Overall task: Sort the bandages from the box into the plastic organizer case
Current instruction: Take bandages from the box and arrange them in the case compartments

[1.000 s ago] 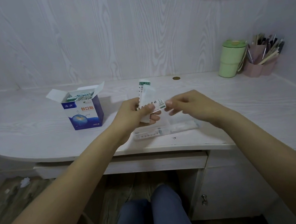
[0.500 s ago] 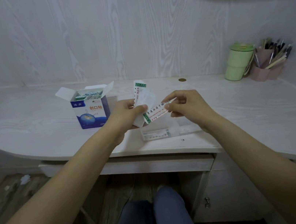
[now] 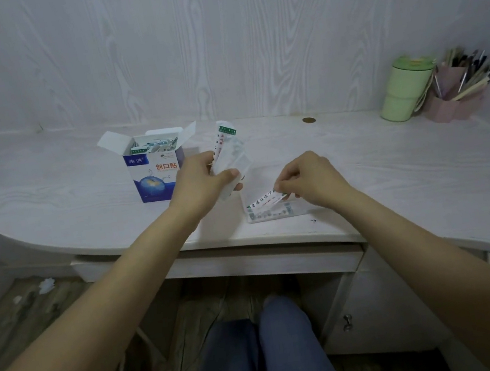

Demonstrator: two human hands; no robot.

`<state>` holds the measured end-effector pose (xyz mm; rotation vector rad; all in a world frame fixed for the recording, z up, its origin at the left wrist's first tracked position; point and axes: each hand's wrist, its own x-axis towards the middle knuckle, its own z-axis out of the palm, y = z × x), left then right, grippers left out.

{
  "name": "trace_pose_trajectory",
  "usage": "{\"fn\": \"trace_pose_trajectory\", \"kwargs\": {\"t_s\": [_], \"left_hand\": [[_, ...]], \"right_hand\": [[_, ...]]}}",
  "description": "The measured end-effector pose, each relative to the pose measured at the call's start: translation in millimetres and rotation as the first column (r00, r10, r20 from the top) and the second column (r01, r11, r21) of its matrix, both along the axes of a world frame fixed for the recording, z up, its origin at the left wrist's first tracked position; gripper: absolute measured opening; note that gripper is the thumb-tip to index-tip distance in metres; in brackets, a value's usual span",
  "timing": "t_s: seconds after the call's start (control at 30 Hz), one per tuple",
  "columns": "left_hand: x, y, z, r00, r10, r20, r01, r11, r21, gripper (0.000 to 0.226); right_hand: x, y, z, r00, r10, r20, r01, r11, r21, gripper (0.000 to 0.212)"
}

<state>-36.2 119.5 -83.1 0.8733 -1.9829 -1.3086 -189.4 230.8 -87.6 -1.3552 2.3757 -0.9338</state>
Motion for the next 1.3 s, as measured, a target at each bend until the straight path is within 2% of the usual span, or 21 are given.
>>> {"fn": "trace_pose_trajectory", "kwargs": {"t_s": [0.3, 0.47, 0.7, 0.77, 0.83, 0.9, 0.97, 1.0, 1.03, 1.07, 1.17, 1.3], "left_hand": [[-2, 2, -2, 0.999, -0.028, -0.031, 0.029, 0.999, 0.031, 0.018], [-6, 6, -1, 0.999, -0.042, 0.015, 0.043, 0.997, -0.062, 0.021], [-8, 6, -1, 0.998, -0.06, -0.027, 0.062, 0.997, 0.057, 0.023], [-8, 6, -1, 0.999, -0.041, -0.016, 0.042, 0.998, 0.048, 0.026], [-7, 4, -2, 1.0, -0.028, 0.002, 0.028, 0.999, 0.023, 0.025], [-7, 5, 0, 1.0, -0.022, 0.006, 0.022, 1.0, 0.004, 0.026], [-7, 5, 3, 0.999, -0.032, -0.005, 0.032, 0.999, -0.004, 0.032], [-7, 6, 5, 0.999, -0.046, -0.01, 0.046, 0.999, -0.005, 0.035], [-7, 6, 6, 0.997, -0.07, -0.021, 0.07, 0.998, 0.002, 0.035], [-7, 8, 8, 0.994, -0.108, -0.034, 0.109, 0.994, 0.021, 0.034], [-9, 16, 11, 0.971, -0.223, -0.084, 0.232, 0.966, 0.116, 0.025], [-13, 19, 10, 0.975, -0.194, -0.109, 0.212, 0.961, 0.18, 0.019]], "right_hand": [[9, -9, -3, 0.926, 0.079, -0.369, 0.005, 0.975, 0.222, 0.014], [10, -7, 0, 0.929, 0.161, -0.334, -0.085, 0.969, 0.231, 0.02], [6, -5, 2, 0.885, 0.266, -0.383, -0.164, 0.947, 0.277, 0.021], [4, -5, 2, 0.882, 0.283, -0.375, -0.179, 0.941, 0.288, 0.02], [0, -5, 1, 0.892, 0.293, -0.343, -0.199, 0.938, 0.284, 0.018], [-1, -4, 4, 0.941, 0.244, -0.234, -0.213, 0.965, 0.15, 0.016], [0, 2, 12, 0.981, 0.179, 0.072, -0.168, 0.976, -0.141, 0.015], [1, 4, 17, 0.95, 0.186, 0.251, -0.118, 0.958, -0.26, 0.015], [1, 6, 21, 0.907, 0.2, 0.371, -0.076, 0.943, -0.323, 0.014], [1, 7, 23, 0.884, 0.205, 0.42, -0.054, 0.937, -0.344, 0.012], [4, 5, 23, 0.892, 0.179, 0.416, -0.024, 0.936, -0.352, 0.005], [7, 4, 19, 0.911, 0.108, 0.398, 0.057, 0.923, -0.38, 0.009]]}}
